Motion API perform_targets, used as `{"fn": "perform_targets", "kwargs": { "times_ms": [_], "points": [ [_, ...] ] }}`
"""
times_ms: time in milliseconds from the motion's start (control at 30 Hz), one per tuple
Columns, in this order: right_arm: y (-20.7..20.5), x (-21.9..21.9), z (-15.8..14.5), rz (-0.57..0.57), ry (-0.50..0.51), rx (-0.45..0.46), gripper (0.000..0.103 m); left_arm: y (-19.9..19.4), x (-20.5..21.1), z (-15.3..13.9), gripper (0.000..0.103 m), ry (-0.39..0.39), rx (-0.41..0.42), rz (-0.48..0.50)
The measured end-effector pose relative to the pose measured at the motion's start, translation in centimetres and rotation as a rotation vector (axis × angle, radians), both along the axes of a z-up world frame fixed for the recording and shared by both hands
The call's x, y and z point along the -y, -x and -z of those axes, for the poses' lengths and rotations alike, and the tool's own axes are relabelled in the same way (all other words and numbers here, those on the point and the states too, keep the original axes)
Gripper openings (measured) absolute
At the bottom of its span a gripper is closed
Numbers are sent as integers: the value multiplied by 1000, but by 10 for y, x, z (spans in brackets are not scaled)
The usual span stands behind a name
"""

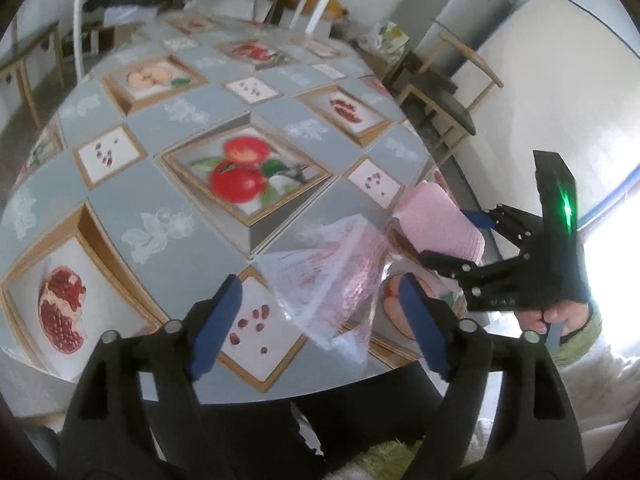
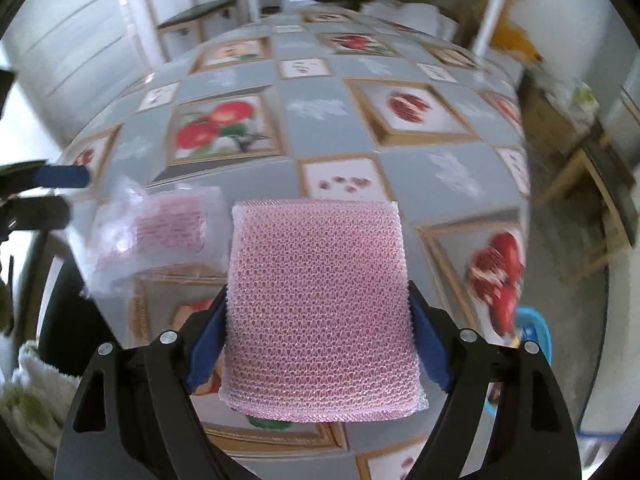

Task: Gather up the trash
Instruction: 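Grasp the clear plastic bag with the left gripper while the right holds the sponge, then lift the plastic bag and pink sponge above the table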

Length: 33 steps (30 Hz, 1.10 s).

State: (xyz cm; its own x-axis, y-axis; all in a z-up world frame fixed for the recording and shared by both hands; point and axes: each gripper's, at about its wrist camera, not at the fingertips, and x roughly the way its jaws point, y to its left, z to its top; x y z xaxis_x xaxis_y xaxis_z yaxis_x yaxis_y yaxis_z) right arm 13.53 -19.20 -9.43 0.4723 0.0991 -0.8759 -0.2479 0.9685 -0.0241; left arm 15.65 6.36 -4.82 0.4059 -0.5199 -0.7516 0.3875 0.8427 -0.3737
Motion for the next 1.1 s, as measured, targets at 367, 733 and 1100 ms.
{"fn": "perform_targets", "kwargs": {
  "times_ms": [367, 733, 1100],
  "points": [
    [8, 13, 14, 93, -65, -46, 80, -20, 78, 10, 87, -293, 48, 289],
    [13, 15, 19, 83, -86, -44, 85, -17, 84, 34, 51, -344, -21, 237],
    [12, 18, 15, 119, -117, -44, 89, 4, 70, 34, 35, -284, 10, 61]
  ]
}}
